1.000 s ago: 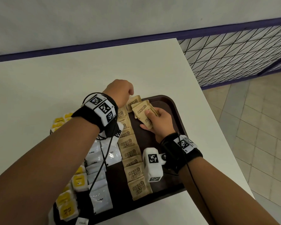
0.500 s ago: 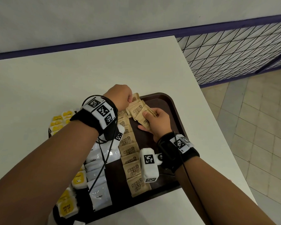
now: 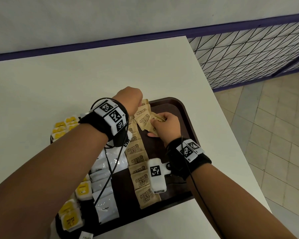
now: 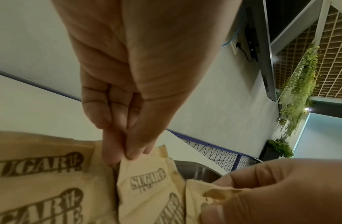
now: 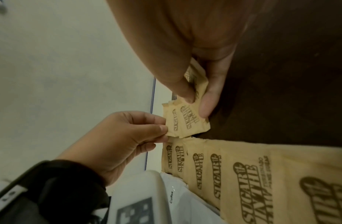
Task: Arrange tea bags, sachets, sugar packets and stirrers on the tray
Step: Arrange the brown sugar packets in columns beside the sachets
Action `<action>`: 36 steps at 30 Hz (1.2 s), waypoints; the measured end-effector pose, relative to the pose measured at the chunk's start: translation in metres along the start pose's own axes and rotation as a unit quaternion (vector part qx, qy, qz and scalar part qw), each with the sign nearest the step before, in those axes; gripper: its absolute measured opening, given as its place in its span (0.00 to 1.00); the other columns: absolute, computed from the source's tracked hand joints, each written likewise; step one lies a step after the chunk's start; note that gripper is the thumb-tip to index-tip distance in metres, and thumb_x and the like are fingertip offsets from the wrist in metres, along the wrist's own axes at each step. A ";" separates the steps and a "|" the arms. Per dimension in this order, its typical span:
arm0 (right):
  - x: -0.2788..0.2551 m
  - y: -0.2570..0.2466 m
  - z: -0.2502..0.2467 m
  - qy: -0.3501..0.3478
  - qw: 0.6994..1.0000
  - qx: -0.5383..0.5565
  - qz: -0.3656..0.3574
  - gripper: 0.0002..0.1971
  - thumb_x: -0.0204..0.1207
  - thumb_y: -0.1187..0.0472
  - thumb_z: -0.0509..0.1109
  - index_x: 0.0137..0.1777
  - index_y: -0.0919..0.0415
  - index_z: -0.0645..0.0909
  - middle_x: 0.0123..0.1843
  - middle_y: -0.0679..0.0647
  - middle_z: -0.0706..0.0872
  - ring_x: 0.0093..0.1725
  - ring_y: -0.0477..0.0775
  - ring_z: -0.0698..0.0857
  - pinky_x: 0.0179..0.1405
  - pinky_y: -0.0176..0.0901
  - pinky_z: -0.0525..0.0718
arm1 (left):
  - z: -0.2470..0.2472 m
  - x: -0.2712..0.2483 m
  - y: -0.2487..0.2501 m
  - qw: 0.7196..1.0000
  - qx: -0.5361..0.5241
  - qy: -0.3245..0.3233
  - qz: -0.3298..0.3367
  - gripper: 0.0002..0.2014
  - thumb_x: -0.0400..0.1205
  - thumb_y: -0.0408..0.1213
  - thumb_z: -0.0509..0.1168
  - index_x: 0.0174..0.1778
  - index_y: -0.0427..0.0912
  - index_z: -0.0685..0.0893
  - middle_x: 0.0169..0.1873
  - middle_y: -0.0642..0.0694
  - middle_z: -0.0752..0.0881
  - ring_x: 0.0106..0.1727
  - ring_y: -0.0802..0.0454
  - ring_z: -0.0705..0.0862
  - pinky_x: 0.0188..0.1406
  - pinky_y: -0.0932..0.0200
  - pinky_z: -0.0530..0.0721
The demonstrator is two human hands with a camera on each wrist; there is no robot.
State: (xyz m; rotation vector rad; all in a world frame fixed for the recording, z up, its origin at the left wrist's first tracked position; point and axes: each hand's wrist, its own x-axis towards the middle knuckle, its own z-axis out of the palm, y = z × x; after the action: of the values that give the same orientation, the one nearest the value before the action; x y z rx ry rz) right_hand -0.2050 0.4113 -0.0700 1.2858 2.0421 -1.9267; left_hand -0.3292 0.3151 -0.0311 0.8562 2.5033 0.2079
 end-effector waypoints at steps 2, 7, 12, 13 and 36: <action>-0.001 0.001 -0.001 0.007 1.000 -0.014 -0.003 0.04 0.76 0.67 0.68 0.49 0.63 0.80 0.47 0.56 0.86 0.32 0.51 0.88 0.35 0.57 0.90 | 0.000 0.000 0.000 1.000 0.004 0.001 0.000 0.13 0.77 0.21 0.60 0.47 0.38 0.86 0.51 0.40 0.87 0.52 0.41 0.84 0.48 0.55 0.81; -0.002 0.003 -0.006 0.019 0.996 -0.078 -0.034 0.04 0.74 0.62 0.71 0.40 0.55 0.79 0.44 0.56 0.87 0.39 0.53 0.89 0.29 0.49 0.90 | 0.002 0.000 0.001 1.000 0.018 -0.005 -0.003 0.12 0.76 0.22 0.60 0.47 0.38 0.86 0.49 0.40 0.87 0.50 0.40 0.85 0.47 0.53 0.83; -0.007 0.001 -0.020 0.013 0.997 -0.062 -0.050 0.06 0.73 0.62 0.74 0.41 0.54 0.79 0.44 0.56 0.88 0.42 0.52 0.89 0.30 0.45 0.89 | 0.003 -0.001 0.000 1.000 0.026 0.004 0.004 0.11 0.77 0.23 0.60 0.48 0.38 0.86 0.48 0.40 0.87 0.49 0.40 0.85 0.48 0.52 0.84; -0.008 0.001 -0.022 0.009 0.998 -0.040 -0.040 0.05 0.73 0.63 0.74 0.42 0.56 0.79 0.45 0.57 0.88 0.43 0.51 0.89 0.29 0.43 0.89 | 0.002 -0.002 0.000 1.000 0.023 0.008 0.003 0.11 0.77 0.23 0.60 0.48 0.38 0.86 0.49 0.40 0.87 0.50 0.41 0.85 0.48 0.52 0.84; -0.036 0.024 -0.049 -0.064 0.995 -0.062 -0.043 0.05 0.77 0.66 0.69 0.51 0.61 0.84 0.46 0.58 0.89 0.46 0.52 0.89 0.41 0.37 0.88 | 0.034 -0.031 0.020 0.988 -0.153 -0.025 0.002 0.07 0.78 0.28 0.67 0.49 0.39 0.88 0.51 0.46 0.88 0.52 0.51 0.85 0.49 0.63 0.76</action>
State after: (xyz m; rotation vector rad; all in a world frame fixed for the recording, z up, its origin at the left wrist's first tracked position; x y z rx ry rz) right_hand -0.1437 0.4311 -0.0589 1.0365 2.1480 -1.8290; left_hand -0.2807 0.3112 -0.0423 0.7290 2.3405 0.5488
